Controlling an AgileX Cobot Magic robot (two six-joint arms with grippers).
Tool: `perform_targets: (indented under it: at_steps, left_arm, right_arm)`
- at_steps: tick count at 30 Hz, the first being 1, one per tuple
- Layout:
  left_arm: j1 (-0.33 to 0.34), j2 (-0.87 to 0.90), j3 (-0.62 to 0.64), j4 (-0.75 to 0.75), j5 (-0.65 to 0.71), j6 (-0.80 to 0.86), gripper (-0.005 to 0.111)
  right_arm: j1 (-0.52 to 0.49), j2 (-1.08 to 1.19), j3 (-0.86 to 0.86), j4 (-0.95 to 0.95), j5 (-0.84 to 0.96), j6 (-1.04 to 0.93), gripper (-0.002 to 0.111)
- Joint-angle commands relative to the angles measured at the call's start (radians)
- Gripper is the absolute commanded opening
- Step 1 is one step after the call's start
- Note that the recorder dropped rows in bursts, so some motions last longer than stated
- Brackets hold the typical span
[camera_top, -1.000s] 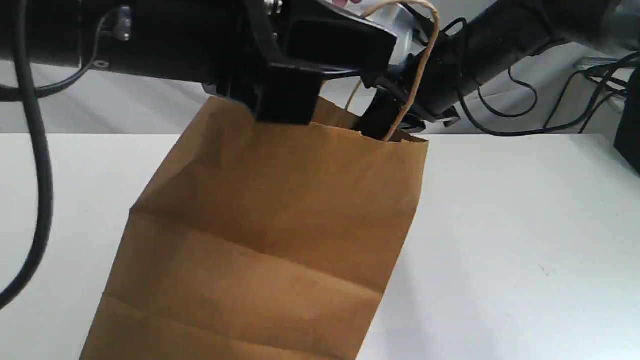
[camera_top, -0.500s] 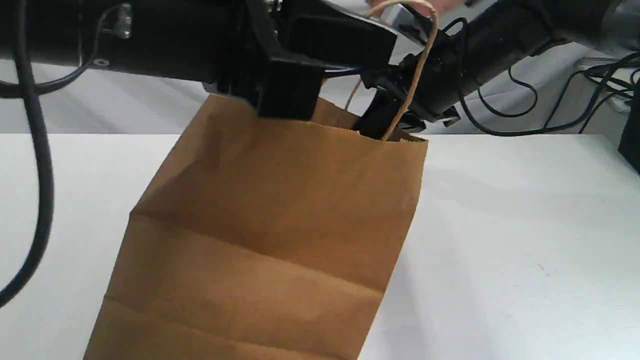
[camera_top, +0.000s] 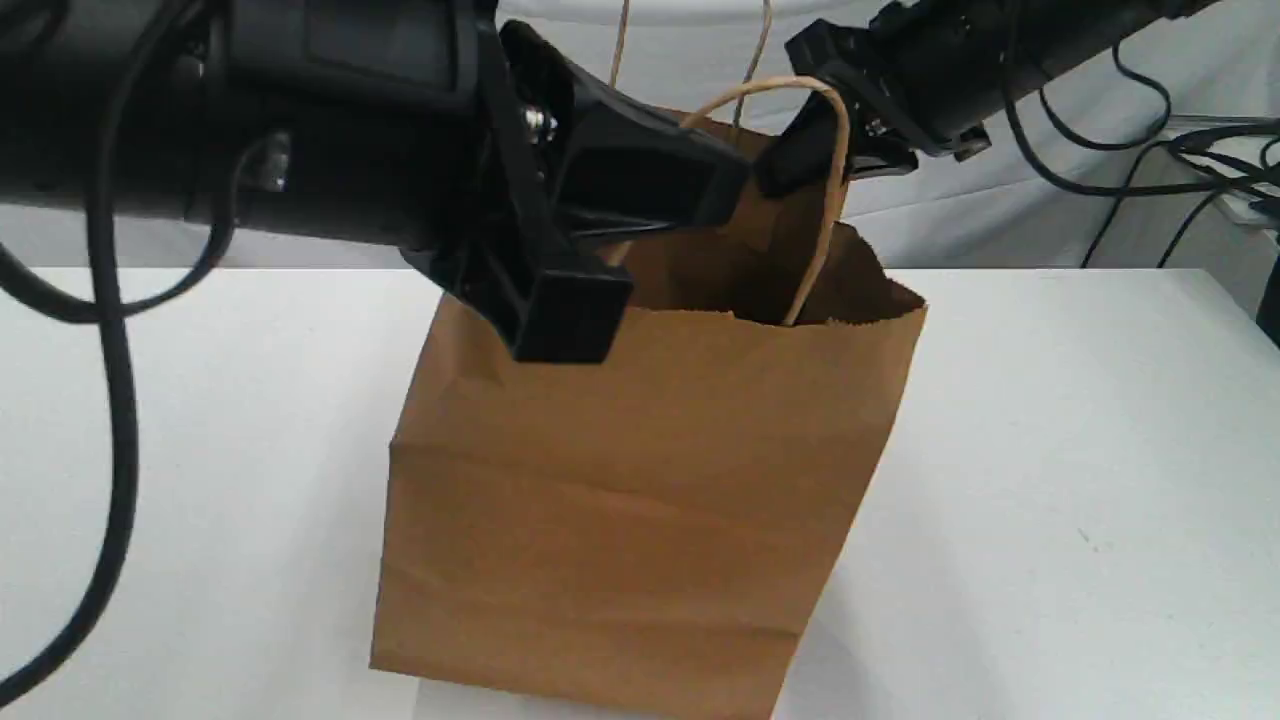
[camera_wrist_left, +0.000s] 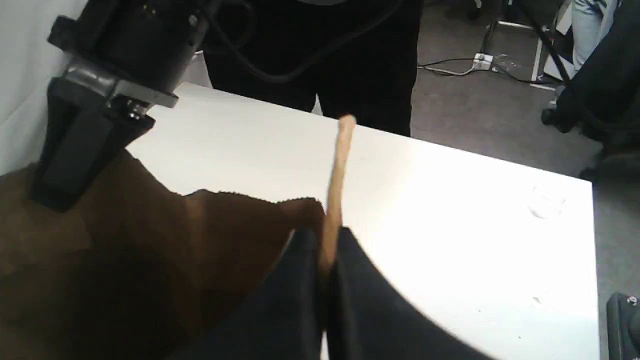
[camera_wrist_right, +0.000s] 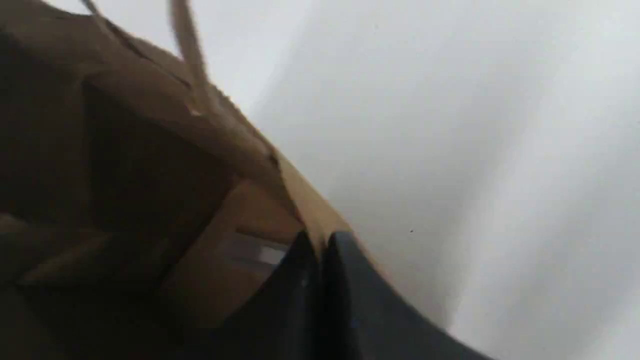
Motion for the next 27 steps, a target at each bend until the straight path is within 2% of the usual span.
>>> perform_targets:
  at_steps: [1, 5, 7, 13, 15, 22, 27]
  left_arm:
    - [-0.005, -0.005, 0.039, -0.116, -0.052, 0.104, 0.000]
    - [-0.005, -0.005, 0.078, -0.122, -0.096, 0.123, 0.000]
    - [-0.005, -0.005, 0.106, -0.178, -0.101, 0.172, 0.000]
    - [0.005, -0.005, 0.238, -0.562, -0.117, 0.518, 0.000]
    - [0.028, -0.003, 0.261, -0.624, -0.107, 0.557, 0.000]
    - [0.130, -0.003, 0.273, -0.624, -0.105, 0.554, 0.000]
    - [0.152, -0.001, 0.271, -0.624, -0.062, 0.493, 0.003]
  right_arm:
    - [-0.006, -0.036, 0.002, 0.009, -0.004, -0.009, 0.000]
    - [-0.006, -0.038, 0.002, 0.002, -0.004, -0.009, 0.000]
    - [-0.006, -0.038, 0.002, 0.002, -0.004, -0.009, 0.000]
    - [-0.006, -0.044, 0.002, 0.002, -0.004, -0.009, 0.000]
    - [-0.006, -0.044, 0.002, 0.002, -0.004, -0.009, 0.000]
    - [-0.006, -0.043, 0.002, -0.005, -0.004, -0.009, 0.000]
    - [-0.004, -0.043, 0.002, -0.005, -0.004, -0.002, 0.000]
